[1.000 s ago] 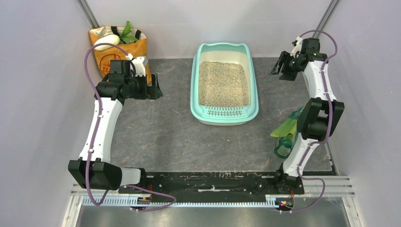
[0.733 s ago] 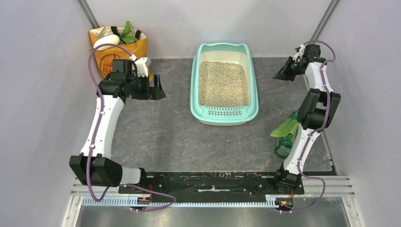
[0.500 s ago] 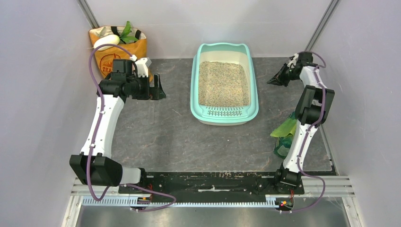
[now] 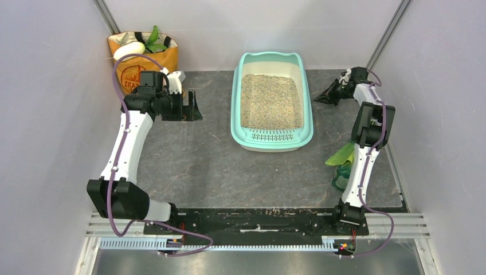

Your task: Fill the litter box with clean litter

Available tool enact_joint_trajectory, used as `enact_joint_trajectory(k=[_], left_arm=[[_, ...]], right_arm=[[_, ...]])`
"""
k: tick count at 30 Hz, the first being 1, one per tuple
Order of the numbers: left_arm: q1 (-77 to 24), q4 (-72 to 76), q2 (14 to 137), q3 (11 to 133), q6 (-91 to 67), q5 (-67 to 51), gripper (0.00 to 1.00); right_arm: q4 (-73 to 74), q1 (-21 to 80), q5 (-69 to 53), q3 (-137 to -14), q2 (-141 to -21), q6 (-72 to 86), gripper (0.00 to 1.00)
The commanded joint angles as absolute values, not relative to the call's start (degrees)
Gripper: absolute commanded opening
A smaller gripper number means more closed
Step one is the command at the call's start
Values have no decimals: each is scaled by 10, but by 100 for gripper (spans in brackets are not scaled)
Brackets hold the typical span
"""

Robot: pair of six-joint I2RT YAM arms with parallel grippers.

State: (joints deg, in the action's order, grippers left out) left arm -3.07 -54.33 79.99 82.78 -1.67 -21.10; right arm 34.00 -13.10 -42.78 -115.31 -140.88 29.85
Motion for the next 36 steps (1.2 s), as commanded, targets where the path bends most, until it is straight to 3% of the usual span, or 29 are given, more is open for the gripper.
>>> enact_joint_trajectory(k=[1,36], left_arm=[[-31,-541,800,839,-2,-221,97],[-31,-541,812,831,16,-207,97]], right_arm=[[301,-112,-463,-1177,-1427,322,0],[177,-3,-547,-1073,-1392,409,0]])
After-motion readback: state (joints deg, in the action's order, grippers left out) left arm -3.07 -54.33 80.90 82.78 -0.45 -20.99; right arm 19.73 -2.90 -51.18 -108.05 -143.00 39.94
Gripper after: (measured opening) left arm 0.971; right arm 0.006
